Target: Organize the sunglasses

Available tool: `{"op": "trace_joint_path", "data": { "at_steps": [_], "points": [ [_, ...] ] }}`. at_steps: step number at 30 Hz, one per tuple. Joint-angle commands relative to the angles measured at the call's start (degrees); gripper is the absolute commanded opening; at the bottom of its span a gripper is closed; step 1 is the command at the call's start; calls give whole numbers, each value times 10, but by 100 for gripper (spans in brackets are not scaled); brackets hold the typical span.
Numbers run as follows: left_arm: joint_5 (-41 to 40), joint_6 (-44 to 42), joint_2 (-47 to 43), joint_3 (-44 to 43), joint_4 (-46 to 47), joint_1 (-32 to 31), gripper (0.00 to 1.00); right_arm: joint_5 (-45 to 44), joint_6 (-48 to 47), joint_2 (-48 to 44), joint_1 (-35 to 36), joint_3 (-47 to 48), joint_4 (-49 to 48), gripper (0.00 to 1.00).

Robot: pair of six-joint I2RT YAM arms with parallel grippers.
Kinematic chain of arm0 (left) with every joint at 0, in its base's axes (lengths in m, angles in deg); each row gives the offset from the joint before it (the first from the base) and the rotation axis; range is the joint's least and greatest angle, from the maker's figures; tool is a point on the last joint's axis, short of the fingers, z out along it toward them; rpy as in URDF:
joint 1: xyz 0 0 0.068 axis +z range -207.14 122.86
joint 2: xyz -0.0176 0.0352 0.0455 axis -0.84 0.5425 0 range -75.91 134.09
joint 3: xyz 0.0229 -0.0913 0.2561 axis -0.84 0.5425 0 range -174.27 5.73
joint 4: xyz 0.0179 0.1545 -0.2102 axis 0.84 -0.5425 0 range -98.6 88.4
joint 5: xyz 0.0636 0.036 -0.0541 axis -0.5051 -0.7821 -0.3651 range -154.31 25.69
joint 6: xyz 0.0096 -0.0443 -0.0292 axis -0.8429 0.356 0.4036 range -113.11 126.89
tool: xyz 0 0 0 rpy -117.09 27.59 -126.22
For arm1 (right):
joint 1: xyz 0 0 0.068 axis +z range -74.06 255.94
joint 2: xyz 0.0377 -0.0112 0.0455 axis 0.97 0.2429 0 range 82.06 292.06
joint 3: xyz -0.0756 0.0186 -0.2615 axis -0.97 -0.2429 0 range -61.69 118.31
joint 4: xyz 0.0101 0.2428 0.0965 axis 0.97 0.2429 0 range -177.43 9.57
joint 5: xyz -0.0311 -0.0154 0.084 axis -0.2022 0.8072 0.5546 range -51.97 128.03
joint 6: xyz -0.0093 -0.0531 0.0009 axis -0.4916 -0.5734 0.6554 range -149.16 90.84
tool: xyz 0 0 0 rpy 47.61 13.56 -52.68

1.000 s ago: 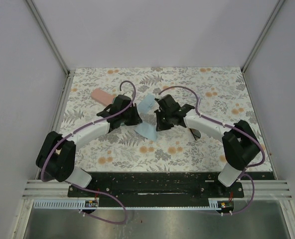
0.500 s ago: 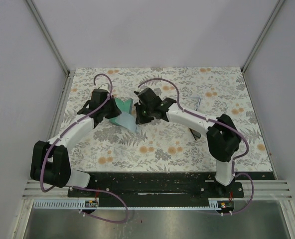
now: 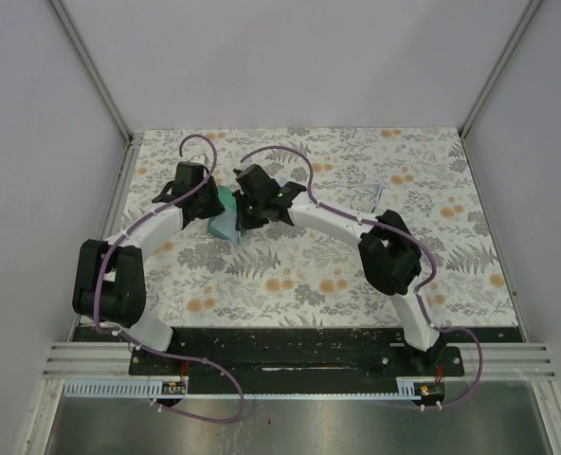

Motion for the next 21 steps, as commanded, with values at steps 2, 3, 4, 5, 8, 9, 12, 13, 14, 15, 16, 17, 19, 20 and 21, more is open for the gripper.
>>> {"op": "trace_joint_path", "data": {
  "at_steps": [2, 3, 4, 5, 8, 9, 12, 13, 14, 15, 16, 17, 19, 20, 21],
  "points": [
    [0, -29, 30, -57, 32, 11, 0, -25, 13, 39, 8, 65, 9, 0],
    [2, -32, 36, -61, 33, 12, 0, -26, 15, 47, 8, 73, 11, 0],
    [3, -34, 41, -66, 38, 14, 0, -27, 16, 54, 8, 80, 14, 0],
    [11, -36, 46, -68, 40, 14, 0, -28, 16, 59, 8, 86, 15, 0],
    [29, -44, 66, -84, 52, 15, 0, -32, 20, 73, 8, 99, 19, 0],
    [35, -47, 73, -89, 54, 16, 0, -34, 20, 76, 8, 102, 18, 0],
    [54, -55, 94, -107, 60, 16, 0, -44, 22, 86, 8, 111, 24, 0],
    [59, -57, 102, -112, 61, 16, 0, -47, 23, 88, 8, 112, 26, 0],
    [64, -57, 108, -117, 62, 16, 0, -47, 23, 89, 7, 113, 28, 0],
    [70, -58, 114, -123, 62, 16, 0, -62, 23, 90, 8, 112, 30, 0],
    [77, -59, 121, -127, 62, 16, 0, -67, 23, 90, 6, 111, 31, 0],
    [83, -60, 126, -131, 64, 16, 0, -71, 24, 90, 7, 110, 32, 0],
    [100, -63, 138, -138, 73, 15, 0, -81, 26, 88, 8, 103, 32, 0],
    [108, -64, 143, -144, 74, 15, 0, -86, 28, 86, 7, 99, 31, 0],
    [113, -66, 152, -150, 74, 15, 0, -92, 29, 84, 7, 95, 32, 0]
  ]
}}
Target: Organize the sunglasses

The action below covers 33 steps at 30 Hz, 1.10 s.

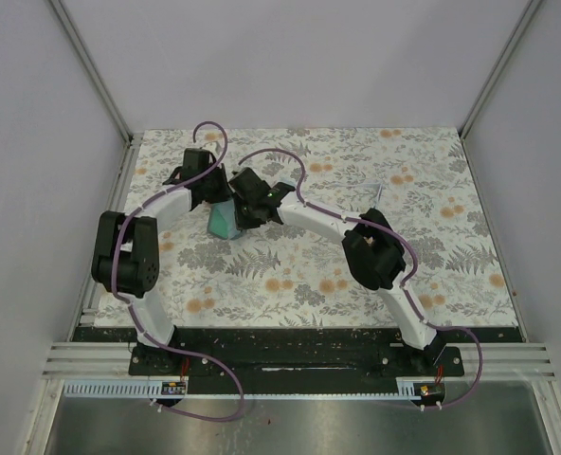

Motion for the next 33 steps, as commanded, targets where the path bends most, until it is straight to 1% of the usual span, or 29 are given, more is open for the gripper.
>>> {"op": "trace_joint_path", "data": {
  "at_steps": [1, 16, 23, 28, 29, 31, 32, 33],
  "points": [
    [50, -17, 27, -45, 35, 1, 0, -41, 9, -5, 5, 7, -1, 0],
    [76, -28, 99, -101, 46, -18, 0, -61, 19, -14, -2, -48, -13, 0],
    [70, -51, 115, -114, 44, -47, 0, -65, 32, -22, -10, -81, -31, 0],
    [52, -66, 137, -136, 24, -63, 0, -46, 44, -24, -20, -109, -58, 0],
    [46, -68, 141, -138, 21, -66, 0, -36, 47, -24, -22, -114, -62, 4],
    [41, -68, 142, -140, 19, -68, 0, -35, 54, -27, -26, -125, -69, 23],
    [43, -65, 137, -139, 19, -68, 0, -36, 56, -34, -26, -131, -75, 27],
    [44, -63, 134, -139, 19, -67, 0, -35, 58, -41, -28, -141, -81, 29]
  ]
}}
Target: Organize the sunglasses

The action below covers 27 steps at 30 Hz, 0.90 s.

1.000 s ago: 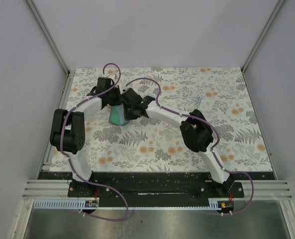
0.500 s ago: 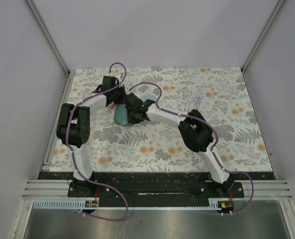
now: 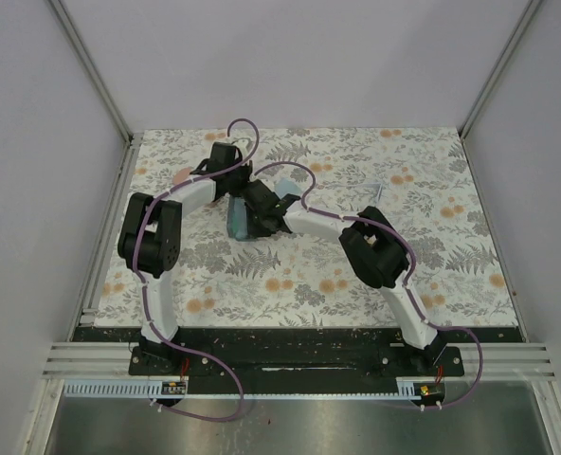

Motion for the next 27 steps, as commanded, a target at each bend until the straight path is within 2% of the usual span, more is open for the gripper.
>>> {"op": "trace_joint_path", "data": {
  "at_steps": [1, 9, 17, 19, 22, 27],
  "points": [
    [-2, -9, -8, -20, 4, -7, 1, 4, 18, -47, -14, -42, -16, 29],
    [13, 21, -80, -21, -19, -8, 14, 10, 20, -109, -45, -87, -42, 31],
    [37, 85, -161, 14, -10, -15, 22, 30, -3, -104, -66, -79, -43, 31],
    [14, 91, -184, 21, -28, -15, 23, 41, -32, -88, -66, -53, -37, 38],
    [-11, 125, -212, 32, -66, -6, 24, 42, -69, -38, -66, 16, 25, 40],
    [-4, 165, -285, 114, -46, 18, 34, 42, -92, -16, -67, 35, 32, 42]
  ]
}}
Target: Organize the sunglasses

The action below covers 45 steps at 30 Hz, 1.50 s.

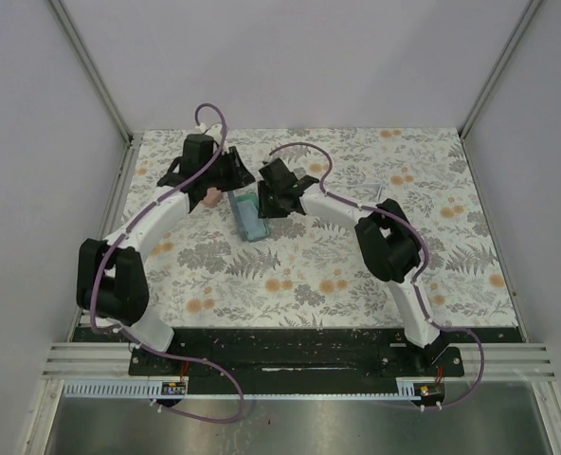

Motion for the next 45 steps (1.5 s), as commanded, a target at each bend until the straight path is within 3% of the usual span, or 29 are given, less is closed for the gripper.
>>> {"op": "trace_joint_path", "data": {
  "at_steps": [1, 9, 16, 23, 29, 32, 33, 34, 45],
  "points": [
    [-6, 49, -71, 67, 4, 28, 35, 6, -41, 19, 0, 30, 28, 42],
    [17, 69, -173, 169, -3, 74, 39, 6, -52, 38, 1, 25, 38, 40],
    [18, 82, -207, 239, 26, 76, 40, 6, -49, -1, 6, -42, 26, 10],
    [55, 95, -232, 309, 61, 75, 40, 31, -3, -113, 14, -193, -11, 1],
    [111, 122, -244, 389, 129, 74, 61, 25, 59, -207, 33, -320, -42, 2],
    [152, 155, -247, 440, 214, 73, 76, 27, 81, -233, 42, -361, -61, 2],
    [164, 169, -243, 452, 246, 73, 91, 27, 85, -238, 42, -373, -67, 2],
    [176, 184, -237, 466, 274, 72, 99, 27, 90, -240, 44, -379, -70, 2],
    [265, 366, -65, 546, 704, 57, 99, 27, 96, -253, 46, -398, -80, 1]
  ]
}}
